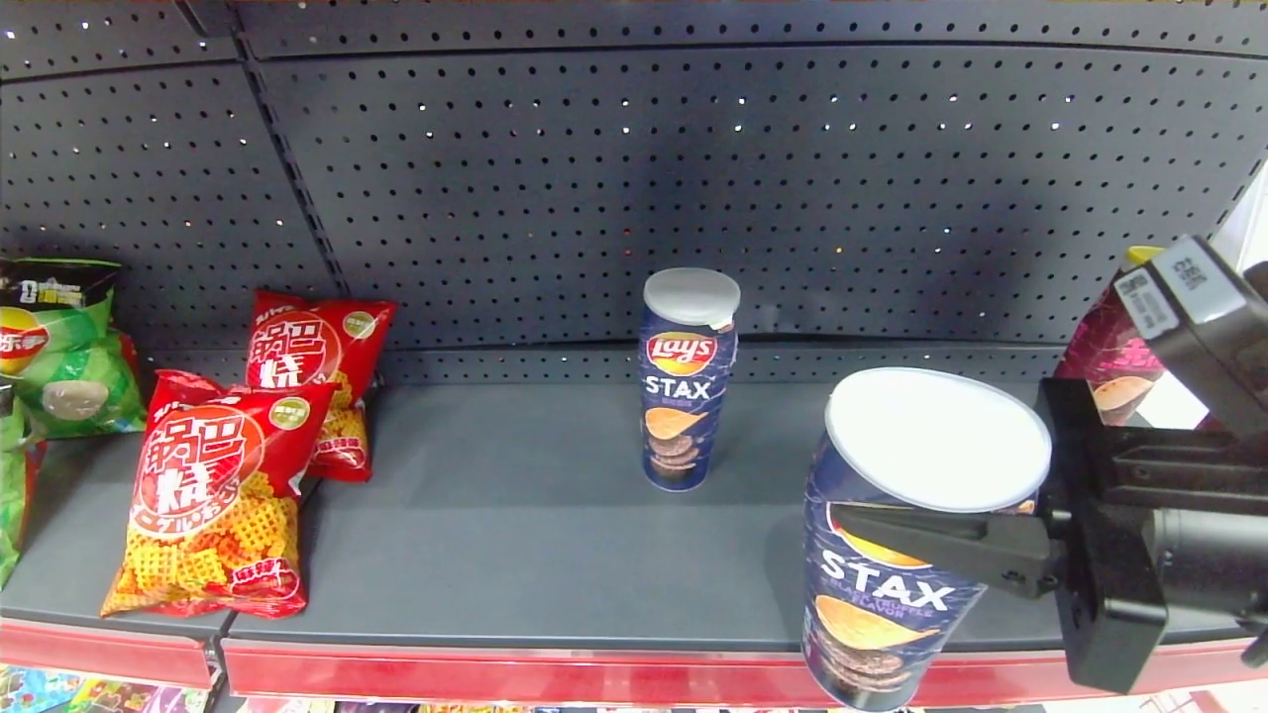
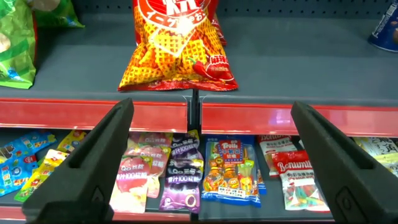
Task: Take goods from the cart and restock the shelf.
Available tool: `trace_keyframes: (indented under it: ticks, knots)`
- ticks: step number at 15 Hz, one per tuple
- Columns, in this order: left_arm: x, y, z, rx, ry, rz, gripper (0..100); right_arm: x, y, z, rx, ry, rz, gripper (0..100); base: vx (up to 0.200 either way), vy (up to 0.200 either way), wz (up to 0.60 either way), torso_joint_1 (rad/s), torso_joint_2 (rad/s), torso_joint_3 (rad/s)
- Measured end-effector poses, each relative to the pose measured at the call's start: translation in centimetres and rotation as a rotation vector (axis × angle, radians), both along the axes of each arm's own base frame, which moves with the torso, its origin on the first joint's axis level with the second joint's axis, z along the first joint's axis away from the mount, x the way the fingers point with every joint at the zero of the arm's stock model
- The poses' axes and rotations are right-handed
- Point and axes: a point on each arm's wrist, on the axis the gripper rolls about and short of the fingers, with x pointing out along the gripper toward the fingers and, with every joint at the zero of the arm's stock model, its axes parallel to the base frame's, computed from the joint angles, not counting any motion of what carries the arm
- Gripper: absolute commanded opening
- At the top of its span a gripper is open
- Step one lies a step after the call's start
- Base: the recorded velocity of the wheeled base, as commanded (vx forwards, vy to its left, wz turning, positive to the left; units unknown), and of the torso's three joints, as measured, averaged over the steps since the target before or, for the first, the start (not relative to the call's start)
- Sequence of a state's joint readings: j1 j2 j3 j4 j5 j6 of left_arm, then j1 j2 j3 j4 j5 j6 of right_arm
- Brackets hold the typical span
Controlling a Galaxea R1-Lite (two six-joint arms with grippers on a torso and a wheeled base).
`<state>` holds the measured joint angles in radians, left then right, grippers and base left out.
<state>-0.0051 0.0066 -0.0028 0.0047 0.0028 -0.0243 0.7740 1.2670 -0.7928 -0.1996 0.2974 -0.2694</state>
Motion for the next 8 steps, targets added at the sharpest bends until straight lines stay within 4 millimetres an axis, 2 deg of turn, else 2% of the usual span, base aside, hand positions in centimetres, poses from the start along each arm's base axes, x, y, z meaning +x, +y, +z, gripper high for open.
trace_keyframes:
  ticks: [6, 8]
  knots:
    - [0.00, 0.00, 0.00, 0.000, 0.000, 0.000, 100, 0.01, -0.02, -0.04, -0.001, 0.002, -0.001, 0, 0.000, 0.000, 0.00, 0.000, 0.00, 0.000]
    - [0.00, 0.00, 0.00, 0.000, 0.000, 0.000, 100, 0.00, -0.04, -0.18, -0.004, 0.005, -0.002, 0, 0.200, 0.000, 0.00, 0.000, 0.00, 0.010]
